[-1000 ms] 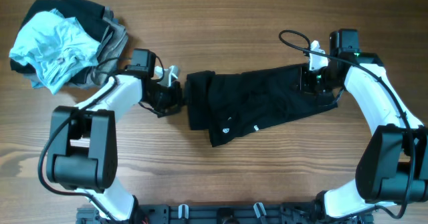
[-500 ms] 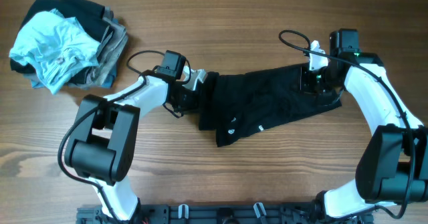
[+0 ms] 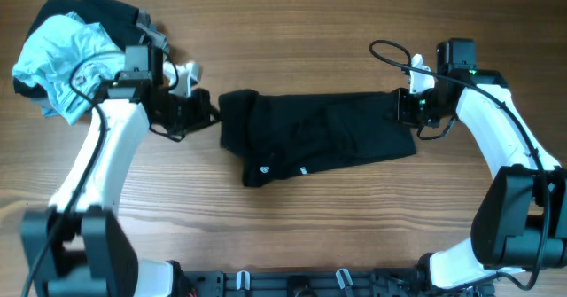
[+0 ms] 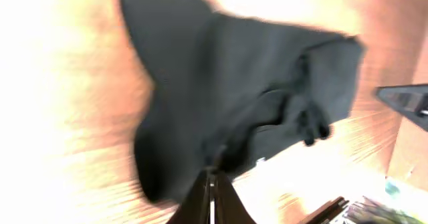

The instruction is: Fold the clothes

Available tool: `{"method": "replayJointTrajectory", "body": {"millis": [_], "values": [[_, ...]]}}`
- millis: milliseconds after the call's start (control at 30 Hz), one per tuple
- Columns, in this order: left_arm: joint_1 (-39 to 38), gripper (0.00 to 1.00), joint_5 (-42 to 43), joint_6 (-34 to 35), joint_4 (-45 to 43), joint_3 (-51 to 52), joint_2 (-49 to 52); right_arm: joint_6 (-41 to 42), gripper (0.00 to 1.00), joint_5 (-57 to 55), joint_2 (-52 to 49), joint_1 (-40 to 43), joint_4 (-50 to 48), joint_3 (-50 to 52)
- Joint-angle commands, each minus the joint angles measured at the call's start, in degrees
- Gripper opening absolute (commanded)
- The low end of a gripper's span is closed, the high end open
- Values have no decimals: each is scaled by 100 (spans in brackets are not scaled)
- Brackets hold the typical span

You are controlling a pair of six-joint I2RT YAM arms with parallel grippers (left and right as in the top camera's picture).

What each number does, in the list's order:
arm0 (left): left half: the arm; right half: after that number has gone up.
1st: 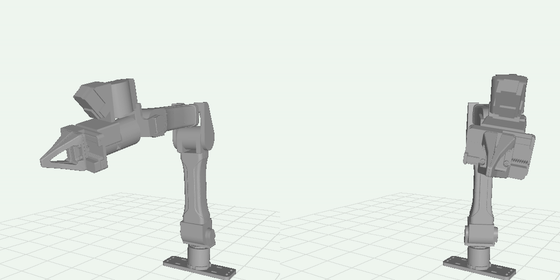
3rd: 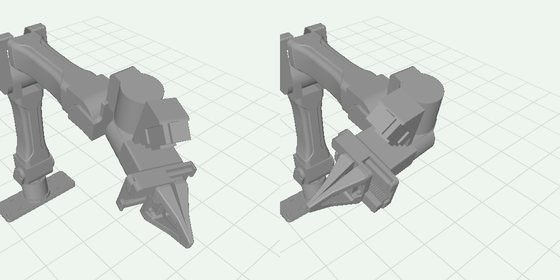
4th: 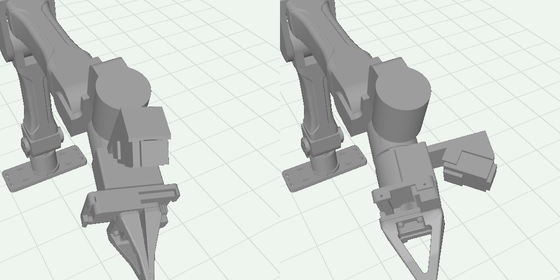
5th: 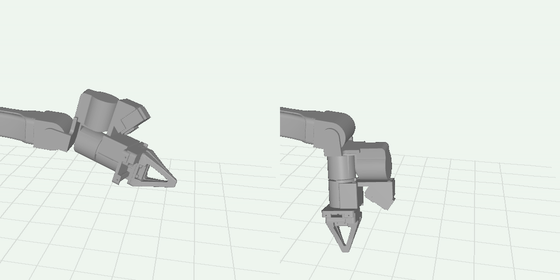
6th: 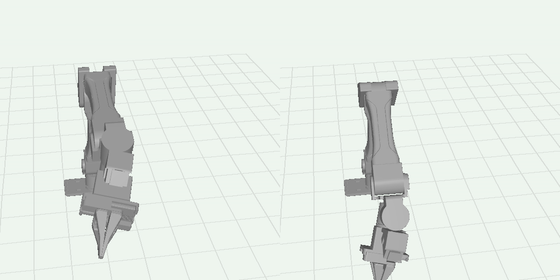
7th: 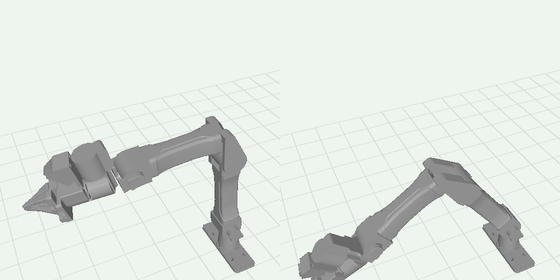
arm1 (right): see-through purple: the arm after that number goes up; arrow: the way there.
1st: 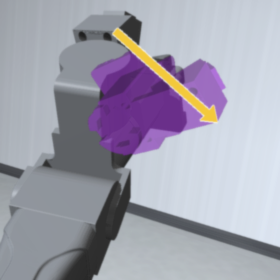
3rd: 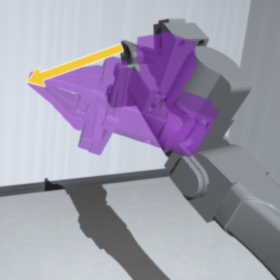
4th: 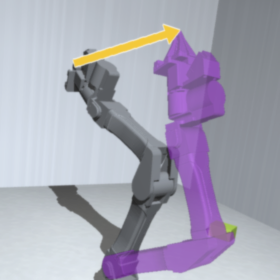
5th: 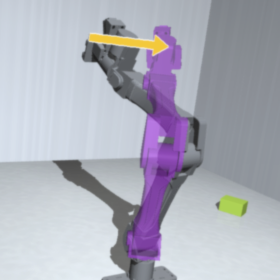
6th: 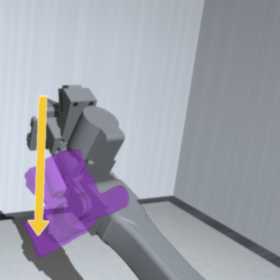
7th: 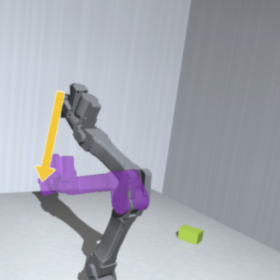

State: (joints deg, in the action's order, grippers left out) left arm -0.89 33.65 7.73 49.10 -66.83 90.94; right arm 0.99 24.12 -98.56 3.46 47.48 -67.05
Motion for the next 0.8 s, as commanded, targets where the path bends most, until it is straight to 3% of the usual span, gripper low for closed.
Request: {"method": "replayJointTrajectory", "body": {"millis": [0, 133, 167, 200, 267, 367, 533, 633, 767], "values": [[-579, 4, -33, -85, 4, -420, -363, 170, 12, -52, 70, 37, -33, -7], [-1141, 4, -356, 20, -96, -472, -363, 223, 11, -186, 70, 190, -4, -7], [-1209, 17, -949, 22, 46, -470, -356, 219, 13, -184, 70, 221, 11, -7], [-1209, 61, -1307, 22, 175, -470, -332, 208, 14, -186, 70, 225, 22, -7], [-1049, 80, -1617, 11, 356, -452, -271, 199, 25, -140, 70, 223, 37, -7], [-955, 88, -1572, -780, 352, -251, 59, 201, 41, -94, 70, 223, 15, -7], [-1034, 93, -1255, -1202, 24, -87, 1694, 195, 42, -7, 70, 223, 17, -7], [-1036, 100, -890, -1200, -223, -87, 2194, 195, 42, -7, 70, 223, 31, -7], [-1121, 98, -793, -1200, -378, -87, 2415, 197, 42, -9, 70, 223, -15, -7]]}}
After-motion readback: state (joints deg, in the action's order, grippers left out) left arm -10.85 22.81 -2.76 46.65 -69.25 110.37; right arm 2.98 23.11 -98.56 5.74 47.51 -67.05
